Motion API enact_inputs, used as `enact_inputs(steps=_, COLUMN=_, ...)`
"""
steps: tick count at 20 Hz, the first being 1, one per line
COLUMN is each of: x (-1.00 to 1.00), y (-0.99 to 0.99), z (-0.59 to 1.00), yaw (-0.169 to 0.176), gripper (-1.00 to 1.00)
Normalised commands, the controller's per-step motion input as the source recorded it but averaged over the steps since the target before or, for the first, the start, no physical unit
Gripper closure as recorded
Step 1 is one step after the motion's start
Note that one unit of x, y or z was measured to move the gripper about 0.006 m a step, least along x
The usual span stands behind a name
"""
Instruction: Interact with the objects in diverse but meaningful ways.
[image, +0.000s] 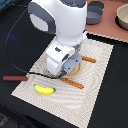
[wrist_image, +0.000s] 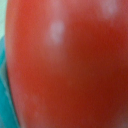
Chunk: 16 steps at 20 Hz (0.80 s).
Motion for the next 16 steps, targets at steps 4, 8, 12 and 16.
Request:
enact_inputs(steps=4, x=0.00, y=0.51, z=1.00, yaw=-0.025, gripper=1.00)
enact_inputs(steps=8, x=0.00, y=0.73, z=0.99, yaw=-0.007, gripper=1.00)
enact_inputs(steps=12, x=-0.05, y=0.78, z=0.64, yaw=0.012, gripper=1.00)
enact_inputs(steps=16, x=-0.15, y=0.81, z=0.30, yaw=0.078, gripper=1.00)
